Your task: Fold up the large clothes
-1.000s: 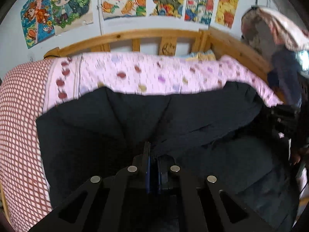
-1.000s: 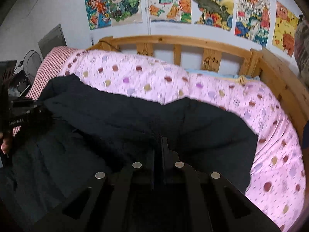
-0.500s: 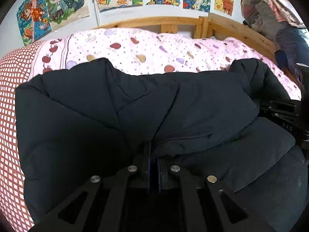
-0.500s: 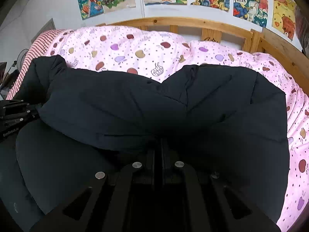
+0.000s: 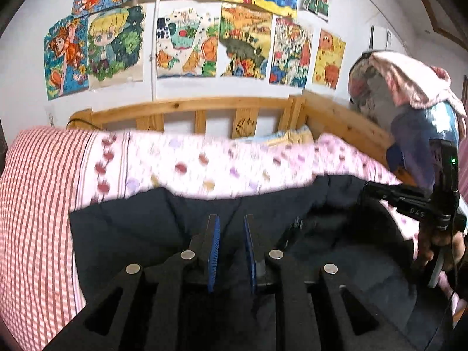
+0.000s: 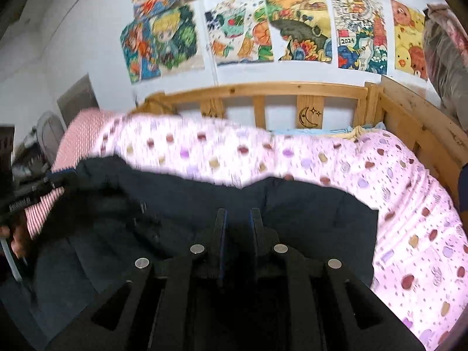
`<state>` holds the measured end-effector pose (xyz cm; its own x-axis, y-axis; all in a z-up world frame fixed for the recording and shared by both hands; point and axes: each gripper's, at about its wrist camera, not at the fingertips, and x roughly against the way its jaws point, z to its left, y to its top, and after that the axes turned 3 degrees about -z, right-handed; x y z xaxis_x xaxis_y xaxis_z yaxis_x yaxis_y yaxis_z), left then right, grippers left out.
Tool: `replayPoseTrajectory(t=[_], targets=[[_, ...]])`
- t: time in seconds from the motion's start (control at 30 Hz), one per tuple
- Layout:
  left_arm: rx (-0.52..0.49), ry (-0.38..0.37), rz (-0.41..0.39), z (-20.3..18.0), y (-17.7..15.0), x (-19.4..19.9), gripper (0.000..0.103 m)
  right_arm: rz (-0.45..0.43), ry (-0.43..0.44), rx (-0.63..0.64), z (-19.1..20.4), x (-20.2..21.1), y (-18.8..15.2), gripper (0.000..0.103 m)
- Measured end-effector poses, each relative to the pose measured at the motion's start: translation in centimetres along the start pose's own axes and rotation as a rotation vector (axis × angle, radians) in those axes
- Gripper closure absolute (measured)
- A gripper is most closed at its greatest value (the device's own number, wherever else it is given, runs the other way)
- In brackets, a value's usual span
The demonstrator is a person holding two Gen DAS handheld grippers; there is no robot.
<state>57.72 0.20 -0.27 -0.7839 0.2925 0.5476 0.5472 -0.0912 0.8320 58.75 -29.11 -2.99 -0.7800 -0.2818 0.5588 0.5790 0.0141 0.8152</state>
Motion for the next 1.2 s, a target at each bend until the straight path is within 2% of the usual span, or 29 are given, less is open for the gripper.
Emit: replayPoseTrajectory(t=[0.07, 0.13, 0.2, 0.27, 0.37, 0.47, 0.53, 0.6, 0.8, 1.0, 1.03, 1.13, 1.2], targets=[[0.019, -0.013, 0.004, -0.4, 1.4, -1.2, 0.087, -0.003, 0.021, -0.047, 0.1, -1.0, 1.0, 0.09], [0.046, -0.039, 0.044, -0.8, 2.3, -3.4, 0.087, 0.026, 0.08, -0.109, 0.3, -3.3, 1.9, 0.09], [0.077, -0.086, 0.096, -1.0, 2.4, -5.1, 0.087, 0.092, 0.162, -0.153, 0.8, -5.8, 1.8, 0.09], [0.066, -0.143, 0.171, -1.3, 1.9, -7.0, 0.087, 0.176, 0.229, -0.165, 1.4, -8.0, 1.1, 0.09], [-0.04, -0.199, 0.272, -2.4, -0.2, -8.4, 0.09, 0.308, 0.233, -0.069, 2.9, -10.1, -0.7, 0.09], [-0.14, -0.22, 0.377, -3.2, -2.8, -9.5, 0.095, 0.421, 0.236, 0.039, 3.8, -11.2, -2.6, 0.09], [-0.159, -0.219, 0.435, -3.2, -4.2, -10.2, 0.097, 0.459, 0.244, 0.071, 4.0, -11.6, -3.2, 0.09], [-0.166, -0.203, 0.455, -3.4, -4.7, -10.8, 0.097, 0.491, 0.228, 0.116, 4.5, -12.5, -4.2, 0.092], [-0.254, -0.095, 0.475, -5.3, -6.7, -12.3, 0.098, 0.501, 0.186, 0.094, 5.0, -15.0, -7.0, 0.093], [-0.183, -0.117, 0.408, -4.0, -7.0, -9.7, 0.098, 0.409, 0.187, 0.072, 4.6, -11.9, -7.2, 0.095], [-0.17, -0.116, 0.411, -3.7, -7.2, -9.8, 0.098, 0.405, 0.175, 0.065, 4.3, -11.9, -7.5, 0.103], [-0.19, -0.082, 0.437, -4.2, -7.5, -10.8, 0.098, 0.421, 0.167, 0.015, 3.3, -12.9, -8.4, 0.103], [-0.208, -0.072, 0.428, -4.4, -7.6, -10.7, 0.099, 0.422, 0.166, 0.016, 3.6, -13.3, -8.7, 0.103]])
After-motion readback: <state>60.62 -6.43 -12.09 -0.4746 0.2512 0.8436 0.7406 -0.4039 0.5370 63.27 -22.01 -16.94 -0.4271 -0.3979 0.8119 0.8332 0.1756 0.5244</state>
